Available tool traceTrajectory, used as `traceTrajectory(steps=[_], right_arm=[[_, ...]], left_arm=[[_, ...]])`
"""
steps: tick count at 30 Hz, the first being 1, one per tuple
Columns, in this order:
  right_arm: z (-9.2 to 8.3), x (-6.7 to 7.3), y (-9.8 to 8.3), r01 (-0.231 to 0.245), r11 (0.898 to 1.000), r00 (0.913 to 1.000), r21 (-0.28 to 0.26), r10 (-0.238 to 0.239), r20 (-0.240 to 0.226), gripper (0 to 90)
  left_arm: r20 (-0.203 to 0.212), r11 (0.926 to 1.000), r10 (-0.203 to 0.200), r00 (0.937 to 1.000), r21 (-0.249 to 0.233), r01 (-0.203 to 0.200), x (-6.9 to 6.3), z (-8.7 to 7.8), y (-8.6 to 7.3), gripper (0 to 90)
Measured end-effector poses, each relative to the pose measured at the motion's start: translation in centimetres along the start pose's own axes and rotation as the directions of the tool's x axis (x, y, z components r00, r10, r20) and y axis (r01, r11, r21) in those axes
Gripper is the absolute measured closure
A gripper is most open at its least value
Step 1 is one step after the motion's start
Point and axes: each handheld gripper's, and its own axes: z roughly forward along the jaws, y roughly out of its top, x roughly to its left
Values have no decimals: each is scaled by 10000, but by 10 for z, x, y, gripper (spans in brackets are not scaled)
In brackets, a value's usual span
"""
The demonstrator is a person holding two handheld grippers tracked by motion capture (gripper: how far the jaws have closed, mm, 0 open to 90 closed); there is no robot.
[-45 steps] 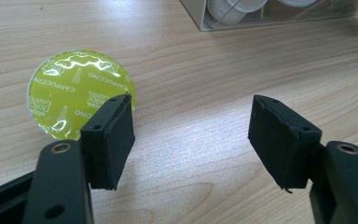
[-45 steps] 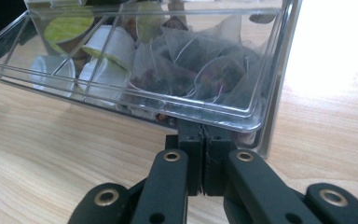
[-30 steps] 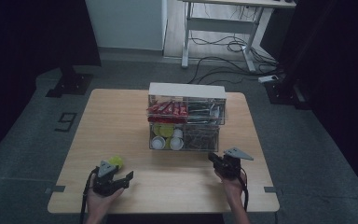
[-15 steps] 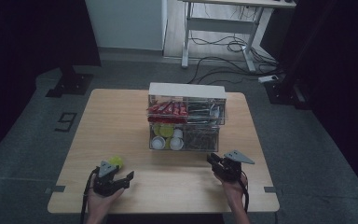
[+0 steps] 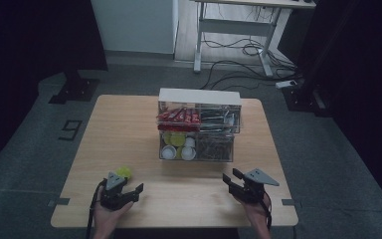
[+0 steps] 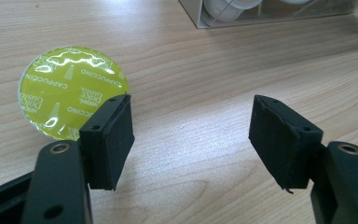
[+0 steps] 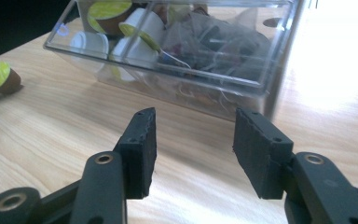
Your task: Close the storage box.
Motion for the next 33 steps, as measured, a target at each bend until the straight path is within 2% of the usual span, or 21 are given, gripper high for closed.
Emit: traceTrajectory(steps=[10, 15, 21, 33], right_arm=[[-21, -17, -23, 49, 9996, 9998, 280, -54, 174, 479], [-30, -25, -40, 190, 9975, 9996, 679, -205, 219, 473], [-35, -29, -56, 116, 9954, 9994, 951, -146, 306, 468], [-36, -31, -63, -25, 9944, 9986, 1058, -31, 527, 466]], left_arm=[[45, 9999, 72, 10000, 83, -72, -2, 0, -3, 309], [77, 9997, 178, 9998, 169, -179, -4, 2, -5, 309], [103, 9994, 234, 9997, 252, -237, -6, 2, -8, 309], [107, 9994, 212, 9997, 271, -215, -2, 1, -9, 309]])
